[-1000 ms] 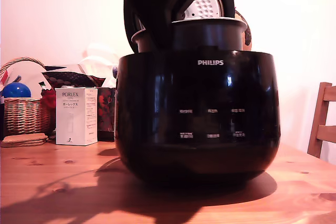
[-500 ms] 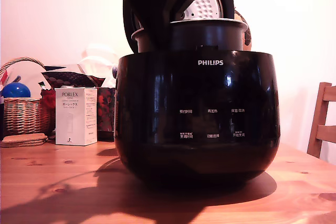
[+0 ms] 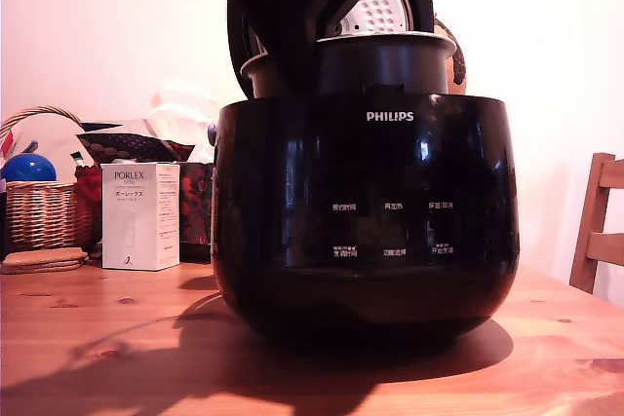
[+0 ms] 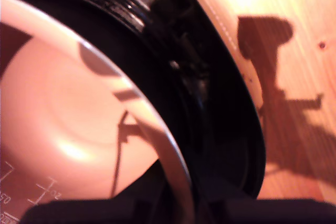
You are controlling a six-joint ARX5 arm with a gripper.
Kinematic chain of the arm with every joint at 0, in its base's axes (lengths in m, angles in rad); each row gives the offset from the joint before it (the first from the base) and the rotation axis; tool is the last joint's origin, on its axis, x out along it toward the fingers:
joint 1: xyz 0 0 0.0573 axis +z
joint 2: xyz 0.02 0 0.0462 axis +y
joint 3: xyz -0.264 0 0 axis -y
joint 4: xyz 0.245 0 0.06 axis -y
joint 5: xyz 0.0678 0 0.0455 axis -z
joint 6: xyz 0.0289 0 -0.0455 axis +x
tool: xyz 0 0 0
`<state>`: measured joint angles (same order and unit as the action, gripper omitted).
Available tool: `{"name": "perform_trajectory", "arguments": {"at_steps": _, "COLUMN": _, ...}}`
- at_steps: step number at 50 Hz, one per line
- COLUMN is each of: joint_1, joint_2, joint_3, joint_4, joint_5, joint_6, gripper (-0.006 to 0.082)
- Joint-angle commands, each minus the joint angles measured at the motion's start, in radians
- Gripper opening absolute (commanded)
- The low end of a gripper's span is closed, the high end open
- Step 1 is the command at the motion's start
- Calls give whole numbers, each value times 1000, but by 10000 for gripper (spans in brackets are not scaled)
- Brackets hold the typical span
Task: Place the pot you are holding inside the rice cooker
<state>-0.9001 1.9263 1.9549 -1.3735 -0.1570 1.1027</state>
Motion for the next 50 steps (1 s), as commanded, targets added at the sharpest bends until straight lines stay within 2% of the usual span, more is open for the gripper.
{"name": "perform_trajectory", "arguments": {"at_steps": 1, "joint_1": 27, "joint_2": 0, "joint_3": 26, "joint_4": 10, "joint_5": -19, "joint_6": -21, "gripper": 13}}
{"name": "perform_trajectory", "arguments": {"at_steps": 10, "joint_1": 27, "joint_2": 0, "joint_3": 26, "joint_4": 10, "joint_5": -19, "joint_6": -22, "gripper": 118}}
{"name": "perform_trajectory", "arguments": {"at_steps": 26, "joint_1": 27, "joint_2": 0, "joint_3": 26, "joint_4": 10, "joint_5": -19, "joint_6": -22, "gripper": 121}}
{"name": "perform_trajectory", "arguments": {"at_steps": 32, "joint_1": 27, "joint_2": 0, "joint_3": 26, "joint_4": 10, "joint_5": -20, "joint_6": -22, "gripper": 155}}
{"name": "perform_trajectory", "arguments": {"at_steps": 41, "joint_1": 27, "joint_2": 0, "joint_3": 26, "joint_4": 10, "joint_5": -19, "joint_6": -58, "gripper": 156}}
{"name": "perform_trajectory", "arguments": {"at_steps": 46, "joint_1": 25, "joint_2": -2, "joint_3": 26, "joint_4": 10, "joint_5": -19, "joint_6": -93, "gripper": 214}}
{"name": "perform_trajectory", "arguments": {"at_steps": 50, "joint_1": 24, "joint_2": -2, "joint_3": 26, "joint_4": 10, "joint_5": -19, "joint_6": -104, "gripper": 221}}
